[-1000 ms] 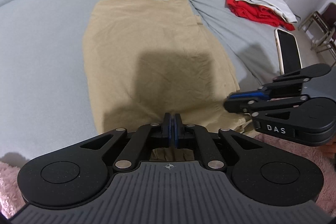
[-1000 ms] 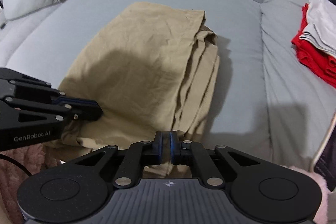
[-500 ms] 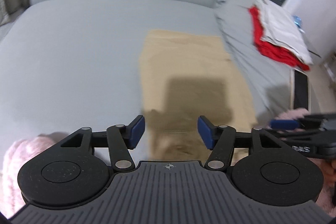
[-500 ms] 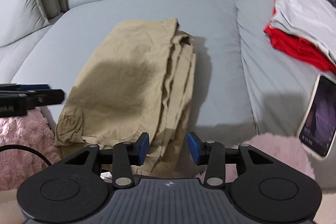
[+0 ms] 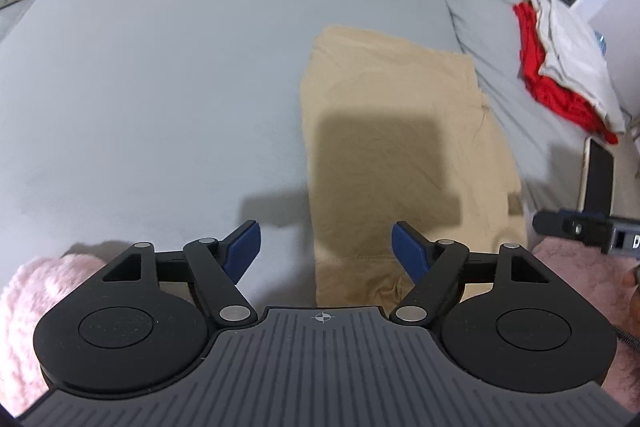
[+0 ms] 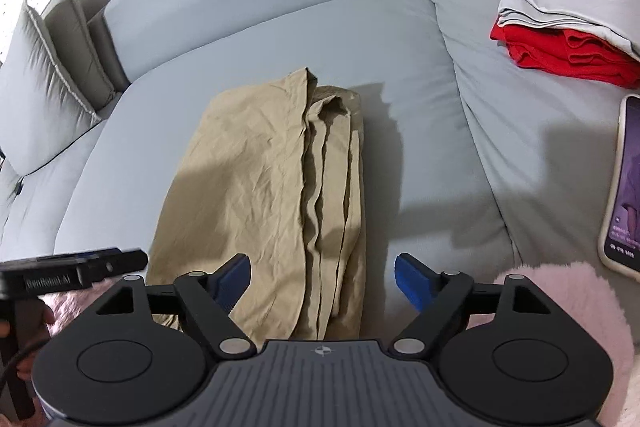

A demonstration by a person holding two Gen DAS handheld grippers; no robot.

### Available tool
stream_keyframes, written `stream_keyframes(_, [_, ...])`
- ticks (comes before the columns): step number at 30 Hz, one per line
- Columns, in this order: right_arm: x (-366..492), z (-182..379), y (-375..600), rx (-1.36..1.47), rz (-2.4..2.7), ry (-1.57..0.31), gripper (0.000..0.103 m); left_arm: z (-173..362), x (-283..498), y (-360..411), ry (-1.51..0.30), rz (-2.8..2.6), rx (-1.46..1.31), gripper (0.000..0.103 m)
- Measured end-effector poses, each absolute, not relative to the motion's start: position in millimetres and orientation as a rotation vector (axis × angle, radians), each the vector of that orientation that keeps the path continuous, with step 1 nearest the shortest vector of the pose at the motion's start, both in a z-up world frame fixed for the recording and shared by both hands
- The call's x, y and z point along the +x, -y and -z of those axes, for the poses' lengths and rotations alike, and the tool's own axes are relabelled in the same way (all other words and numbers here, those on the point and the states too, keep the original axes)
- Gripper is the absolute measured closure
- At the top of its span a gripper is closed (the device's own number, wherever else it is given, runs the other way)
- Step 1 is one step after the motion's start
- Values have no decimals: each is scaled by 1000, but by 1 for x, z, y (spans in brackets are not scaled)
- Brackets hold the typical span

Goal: Fold clothes
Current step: 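Grasp the folded pants with both grippers and lift them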

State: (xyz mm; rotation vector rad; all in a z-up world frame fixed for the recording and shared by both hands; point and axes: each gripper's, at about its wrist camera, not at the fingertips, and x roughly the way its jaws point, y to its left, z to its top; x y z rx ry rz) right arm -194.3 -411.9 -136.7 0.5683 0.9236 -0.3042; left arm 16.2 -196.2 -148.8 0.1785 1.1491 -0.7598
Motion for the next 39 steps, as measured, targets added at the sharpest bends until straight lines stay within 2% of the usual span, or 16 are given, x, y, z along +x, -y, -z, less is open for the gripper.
stream_keyframes(8, [-168,163,429,588,301,-935,22,165,20,219,-1173,789,198,25])
stream_keyframes(10, [-165,172,432,600,292,-962,24,173,22,223,-1196,794,205,24])
stream_keyframes(12, [-162,180,432,603,276,-981,30,175,23,224,-1206,796,211,23])
stream_keyframes(19, [-152,183,411,484,220,-988,32,183,13,244,-1211,804,271,22])
stream_keyframes(25, [-148,184,398,402,218,-997,47,189,1,259,-1175,802,350,22])
stream_keyframes(27, [-149,182,395,393,223,-994,55,188,-3,261,-1158,794,367,24])
stream_keyframes(33, [-151,176,371,251,236,-973,76,183,-22,268,-1082,779,426,34])
stream_keyframes(36, [-153,172,366,225,244,-957,82,177,-31,272,-1032,783,466,48])
stream_keyframes(38, [-156,169,367,234,247,-945,86,168,-39,274,-994,787,492,62])
stream_keyframes(39, [-159,166,368,250,249,-932,87,163,-42,275,-979,789,497,65])
